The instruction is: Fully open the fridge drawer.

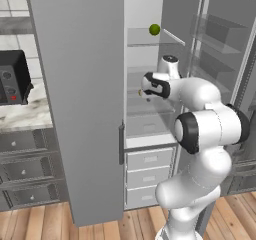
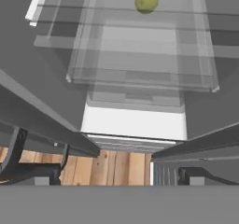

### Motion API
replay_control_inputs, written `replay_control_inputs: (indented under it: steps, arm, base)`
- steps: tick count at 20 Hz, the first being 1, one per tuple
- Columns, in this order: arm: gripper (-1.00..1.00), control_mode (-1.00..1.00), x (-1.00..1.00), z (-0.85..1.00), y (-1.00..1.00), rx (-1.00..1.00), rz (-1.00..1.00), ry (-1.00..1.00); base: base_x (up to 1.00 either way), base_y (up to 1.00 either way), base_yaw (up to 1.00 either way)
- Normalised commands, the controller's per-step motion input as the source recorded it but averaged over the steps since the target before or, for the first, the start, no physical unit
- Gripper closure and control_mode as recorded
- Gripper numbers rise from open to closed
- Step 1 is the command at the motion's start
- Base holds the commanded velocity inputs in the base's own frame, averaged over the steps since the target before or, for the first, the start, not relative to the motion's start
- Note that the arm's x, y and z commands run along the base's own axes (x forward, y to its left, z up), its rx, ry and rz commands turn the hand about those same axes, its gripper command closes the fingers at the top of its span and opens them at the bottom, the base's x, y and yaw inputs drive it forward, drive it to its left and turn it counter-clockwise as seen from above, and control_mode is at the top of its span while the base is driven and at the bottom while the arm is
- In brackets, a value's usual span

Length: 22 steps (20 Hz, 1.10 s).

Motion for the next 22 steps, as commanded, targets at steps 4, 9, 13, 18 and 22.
replay_control_inputs:
  steps: [4,9,13,18,22]
  arm:
    - [-1.00,-1.00,0.39,-0.10,-0.10,0.00,0.00,-0.05]
    - [-1.00,-1.00,0.41,0.00,-0.13,0.00,0.00,-0.02]
    - [-1.00,-1.00,0.49,0.00,-0.05,0.00,0.00,0.00]
    - [-1.00,-1.00,0.54,-0.01,-0.01,0.00,0.00,0.00]
    - [-1.00,-1.00,0.54,-0.10,-0.06,0.00,0.00,0.00]
  base:
    - [0.00,0.00,0.00]
    - [0.00,0.00,0.00]
    - [0.00,0.00,0.00]
    - [0.00,0.00,0.00]
    - [0.00,0.00,0.00]
